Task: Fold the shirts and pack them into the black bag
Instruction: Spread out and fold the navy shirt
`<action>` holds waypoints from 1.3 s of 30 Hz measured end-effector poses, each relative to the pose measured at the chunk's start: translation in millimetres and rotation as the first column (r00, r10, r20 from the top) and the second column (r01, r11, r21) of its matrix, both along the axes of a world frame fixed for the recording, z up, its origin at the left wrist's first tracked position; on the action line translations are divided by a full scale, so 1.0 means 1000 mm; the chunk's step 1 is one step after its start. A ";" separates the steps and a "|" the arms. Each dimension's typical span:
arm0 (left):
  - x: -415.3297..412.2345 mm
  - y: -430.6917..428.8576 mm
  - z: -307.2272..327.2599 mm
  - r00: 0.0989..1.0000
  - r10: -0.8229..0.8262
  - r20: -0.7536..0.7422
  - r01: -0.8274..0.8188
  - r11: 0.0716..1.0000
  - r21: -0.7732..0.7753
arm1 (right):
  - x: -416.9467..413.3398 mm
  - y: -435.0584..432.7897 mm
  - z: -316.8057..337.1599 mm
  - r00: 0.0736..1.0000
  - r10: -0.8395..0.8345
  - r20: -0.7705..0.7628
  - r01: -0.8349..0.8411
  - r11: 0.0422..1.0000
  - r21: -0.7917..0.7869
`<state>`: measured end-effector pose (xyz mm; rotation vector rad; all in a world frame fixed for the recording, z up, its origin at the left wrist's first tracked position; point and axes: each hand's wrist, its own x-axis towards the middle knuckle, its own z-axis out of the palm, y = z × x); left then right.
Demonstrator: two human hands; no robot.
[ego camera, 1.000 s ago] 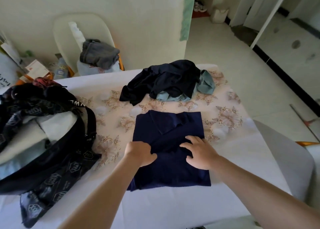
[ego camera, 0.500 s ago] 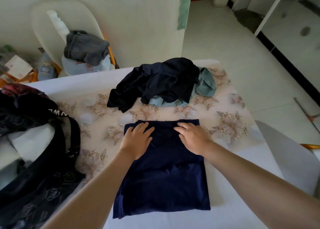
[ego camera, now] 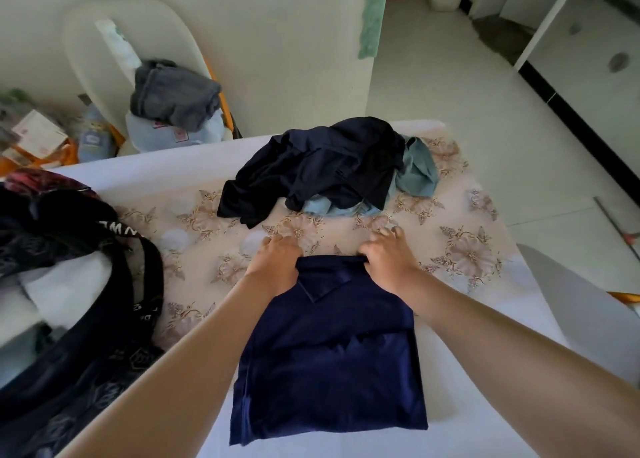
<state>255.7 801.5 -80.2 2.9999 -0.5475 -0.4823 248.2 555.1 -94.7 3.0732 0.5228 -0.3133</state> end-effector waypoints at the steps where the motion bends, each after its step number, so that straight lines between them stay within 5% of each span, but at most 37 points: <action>1: -0.003 0.003 0.004 1.000 -0.009 -0.009 0.008 0.999 -0.041 | -0.003 -0.002 0.002 1.000 0.022 0.005 -0.022 0.999 0.034; 6: -0.038 0.020 0.035 1.000 0.002 -0.007 -0.004 0.969 -0.246 | -0.039 -0.004 0.035 1.000 0.031 -0.004 -0.029 0.958 0.286; 11: -0.101 0.029 0.056 0.996 0.013 -0.084 -0.036 0.958 -0.284 | -0.099 -0.003 0.062 0.986 0.116 -0.116 -0.087 0.968 0.234; 15: -0.153 0.031 0.059 0.971 -0.125 -0.206 0.103 0.988 -0.114 | -0.141 0.002 0.073 0.949 0.136 -0.283 -0.096 0.984 0.150; 20: -0.211 0.021 0.046 0.879 -0.168 -0.446 0.219 0.974 0.064 | -0.194 0.015 0.064 0.796 0.070 -0.601 -0.114 0.993 -0.035; 23: -0.218 0.017 0.028 0.980 -0.114 -0.162 0.104 0.992 -0.070 | -0.201 0.023 0.058 0.912 0.016 -0.411 0.011 0.998 0.064; 26: -0.227 0.020 0.002 0.994 -0.015 0.106 0.040 0.970 -0.242 | -0.200 0.031 0.047 0.979 0.118 -0.169 -0.099 0.988 0.115; 33: -0.235 0.057 -0.044 0.996 0.066 0.064 -0.068 0.997 0.031 | -0.203 0.041 0.006 0.938 0.165 -0.306 -0.164 0.986 0.029; 39: -0.191 0.077 -0.055 0.987 -0.091 0.132 0.086 0.995 0.044 | -0.192 0.032 -0.017 0.957 0.258 -0.134 -0.265 0.964 -0.035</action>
